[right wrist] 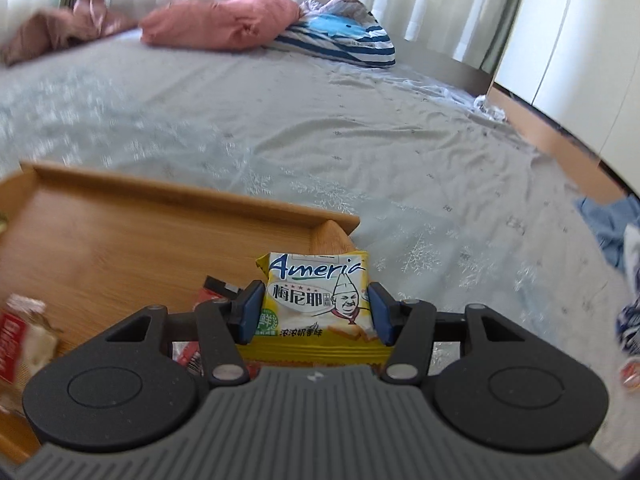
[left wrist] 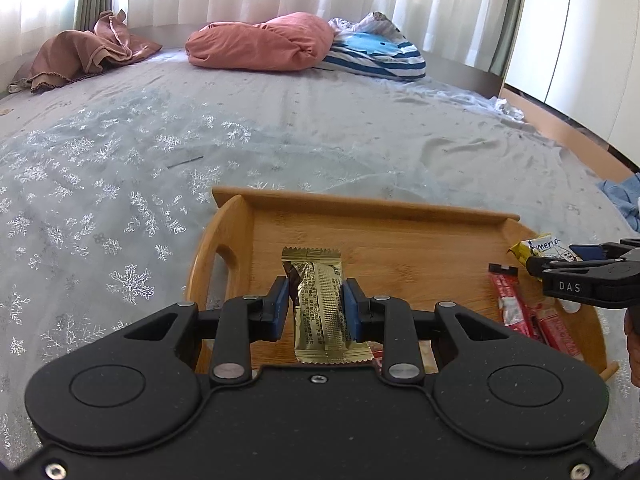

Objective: Organize snacks
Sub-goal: 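Lower the gold packet and Ameria packet into the tray with both tools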

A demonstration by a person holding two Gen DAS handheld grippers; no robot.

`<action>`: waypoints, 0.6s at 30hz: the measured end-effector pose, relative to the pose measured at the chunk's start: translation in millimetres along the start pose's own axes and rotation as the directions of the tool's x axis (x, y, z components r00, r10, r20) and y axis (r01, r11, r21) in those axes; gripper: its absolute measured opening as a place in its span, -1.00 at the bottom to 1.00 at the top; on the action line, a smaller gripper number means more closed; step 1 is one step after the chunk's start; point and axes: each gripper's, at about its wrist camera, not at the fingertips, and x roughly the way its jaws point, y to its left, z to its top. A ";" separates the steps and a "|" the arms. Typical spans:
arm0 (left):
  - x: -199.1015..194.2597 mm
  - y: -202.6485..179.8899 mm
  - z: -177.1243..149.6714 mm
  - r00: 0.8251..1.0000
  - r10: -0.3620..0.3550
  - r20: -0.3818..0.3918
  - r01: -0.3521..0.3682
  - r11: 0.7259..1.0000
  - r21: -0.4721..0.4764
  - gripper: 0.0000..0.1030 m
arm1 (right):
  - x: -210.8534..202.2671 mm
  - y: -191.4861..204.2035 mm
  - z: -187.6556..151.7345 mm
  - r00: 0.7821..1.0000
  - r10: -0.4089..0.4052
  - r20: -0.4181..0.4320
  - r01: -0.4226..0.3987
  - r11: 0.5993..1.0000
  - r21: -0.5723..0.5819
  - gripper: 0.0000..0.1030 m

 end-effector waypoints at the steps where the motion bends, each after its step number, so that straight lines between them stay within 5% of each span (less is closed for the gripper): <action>1: 1.6 0.7 -0.1 1.000 0.002 -0.002 -0.002 1.000 -0.001 -0.47 | 1.4 3.0 0.0 1.000 -0.007 -0.006 0.007 1.000 -0.008 0.14; 18: 10.6 1.2 -3.4 1.000 0.000 -0.021 0.000 1.000 0.006 -0.47 | 14.6 -3.0 -1.1 0.986 0.165 -0.032 -0.161 0.982 0.101 0.14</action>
